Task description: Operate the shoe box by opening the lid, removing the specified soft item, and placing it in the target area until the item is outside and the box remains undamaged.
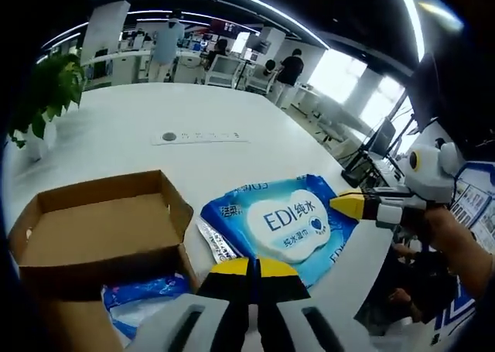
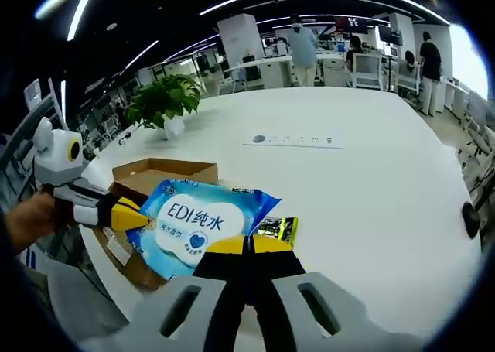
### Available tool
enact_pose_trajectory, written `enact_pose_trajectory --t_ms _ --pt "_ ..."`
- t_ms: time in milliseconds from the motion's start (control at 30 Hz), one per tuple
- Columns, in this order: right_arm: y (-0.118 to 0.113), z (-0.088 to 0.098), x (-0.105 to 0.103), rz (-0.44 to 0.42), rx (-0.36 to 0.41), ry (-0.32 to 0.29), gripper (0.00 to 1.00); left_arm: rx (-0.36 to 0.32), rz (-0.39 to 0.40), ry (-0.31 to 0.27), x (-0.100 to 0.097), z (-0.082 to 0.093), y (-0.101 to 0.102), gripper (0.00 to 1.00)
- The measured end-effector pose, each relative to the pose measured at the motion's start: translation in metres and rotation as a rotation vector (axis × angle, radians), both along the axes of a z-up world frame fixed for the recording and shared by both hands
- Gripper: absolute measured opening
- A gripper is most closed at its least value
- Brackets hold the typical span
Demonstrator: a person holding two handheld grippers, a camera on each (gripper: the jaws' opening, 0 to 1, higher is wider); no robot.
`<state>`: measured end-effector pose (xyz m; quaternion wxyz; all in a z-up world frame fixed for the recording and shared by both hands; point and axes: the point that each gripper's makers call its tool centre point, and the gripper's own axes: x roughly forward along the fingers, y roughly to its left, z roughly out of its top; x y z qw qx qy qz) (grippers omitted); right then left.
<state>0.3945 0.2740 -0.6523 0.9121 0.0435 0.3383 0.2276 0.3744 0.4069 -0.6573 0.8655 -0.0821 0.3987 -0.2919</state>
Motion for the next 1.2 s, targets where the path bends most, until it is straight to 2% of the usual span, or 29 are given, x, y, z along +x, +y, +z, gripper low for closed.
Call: enact_pose_trajectory --t_ms 233,600,833,933,1200 --pt "-0.011 -0.011 0.009 -0.009 -0.01 0.009 0.0 0.021 -0.013 0.004 0.009 -0.009 -0.012 0.0" --pt "-0.01 -0.036 0.028 0.028 -0.031 0.03 0.0 0.083 -0.024 0.022 0.023 -0.033 -0.013 0.0" --pt "-0.008 -0.054 0.035 0.057 -0.049 0.054 0.0 0.163 -0.068 0.027 0.028 -0.052 -0.013 0.0" --pt "-0.008 -0.06 0.037 0.066 -0.053 0.06 0.0 0.22 -0.106 0.016 0.031 -0.06 -0.013 0.0" --pt "-0.009 -0.075 0.042 0.078 -0.051 0.075 0.0 0.286 -0.15 0.02 0.032 -0.075 -0.015 0.0"
